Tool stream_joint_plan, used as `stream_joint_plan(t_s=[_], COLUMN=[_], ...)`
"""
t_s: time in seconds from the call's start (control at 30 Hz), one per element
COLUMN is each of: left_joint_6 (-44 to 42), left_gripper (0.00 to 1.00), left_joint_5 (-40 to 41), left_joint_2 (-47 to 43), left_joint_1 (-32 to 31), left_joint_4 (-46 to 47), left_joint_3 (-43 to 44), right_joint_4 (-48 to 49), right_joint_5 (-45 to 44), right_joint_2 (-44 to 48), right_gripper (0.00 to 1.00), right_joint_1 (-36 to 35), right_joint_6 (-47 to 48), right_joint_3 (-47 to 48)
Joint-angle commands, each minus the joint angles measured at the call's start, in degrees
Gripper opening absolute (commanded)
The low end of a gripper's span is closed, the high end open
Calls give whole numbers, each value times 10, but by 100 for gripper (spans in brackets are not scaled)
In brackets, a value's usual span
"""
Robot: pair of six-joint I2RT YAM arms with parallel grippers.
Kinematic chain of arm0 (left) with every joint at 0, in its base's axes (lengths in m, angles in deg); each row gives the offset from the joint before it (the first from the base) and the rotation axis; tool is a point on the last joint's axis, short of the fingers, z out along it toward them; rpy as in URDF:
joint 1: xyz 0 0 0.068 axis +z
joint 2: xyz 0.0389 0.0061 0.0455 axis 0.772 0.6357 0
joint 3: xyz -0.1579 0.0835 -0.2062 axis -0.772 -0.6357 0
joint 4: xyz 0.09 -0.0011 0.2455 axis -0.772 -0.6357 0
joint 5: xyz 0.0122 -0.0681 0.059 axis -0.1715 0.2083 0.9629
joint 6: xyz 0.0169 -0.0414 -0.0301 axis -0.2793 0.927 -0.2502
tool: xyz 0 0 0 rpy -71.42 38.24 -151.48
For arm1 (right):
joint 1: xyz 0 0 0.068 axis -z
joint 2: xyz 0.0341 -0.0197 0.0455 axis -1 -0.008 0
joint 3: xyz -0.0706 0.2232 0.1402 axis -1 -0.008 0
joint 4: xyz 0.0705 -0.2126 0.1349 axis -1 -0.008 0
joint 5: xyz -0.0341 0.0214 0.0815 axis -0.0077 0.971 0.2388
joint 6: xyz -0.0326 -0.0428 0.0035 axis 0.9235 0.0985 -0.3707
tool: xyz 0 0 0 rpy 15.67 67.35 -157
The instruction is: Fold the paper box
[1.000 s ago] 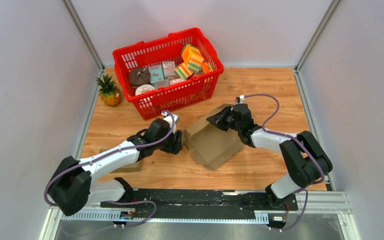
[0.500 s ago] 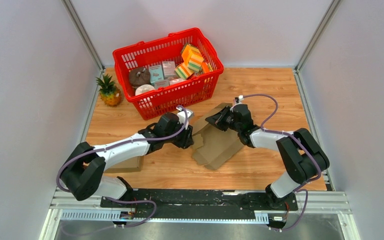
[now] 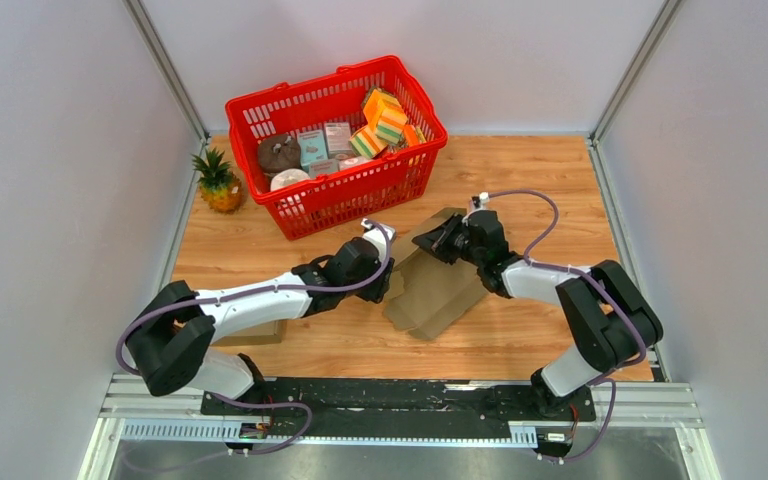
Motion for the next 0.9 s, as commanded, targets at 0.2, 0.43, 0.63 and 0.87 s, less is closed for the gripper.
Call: stream_joint_plan(t_s=[0.2, 0.43, 0.63, 0.87], left_joint_6=[84, 58, 66, 118], left_gripper=[49, 45, 32, 41], left_joint_5=[110, 135, 217, 329], left_joint_2=[-35, 1, 41, 74], left_joint_1=[-24, -50, -83, -101], left_joint_4=[64, 139, 109, 12], left_joint_3=[-37, -33, 12, 49], right_joint_4=[-101, -139, -194, -203], right_joint_5=[-90, -95, -114, -98], right_joint_2=[61, 65, 83, 91], right_gripper=[4, 1, 1, 1], right_joint_1=[-14, -31, -38, -38], right_joint_6=[-39, -81, -119, -129], right_joint_3=[-29, -17, -6, 8])
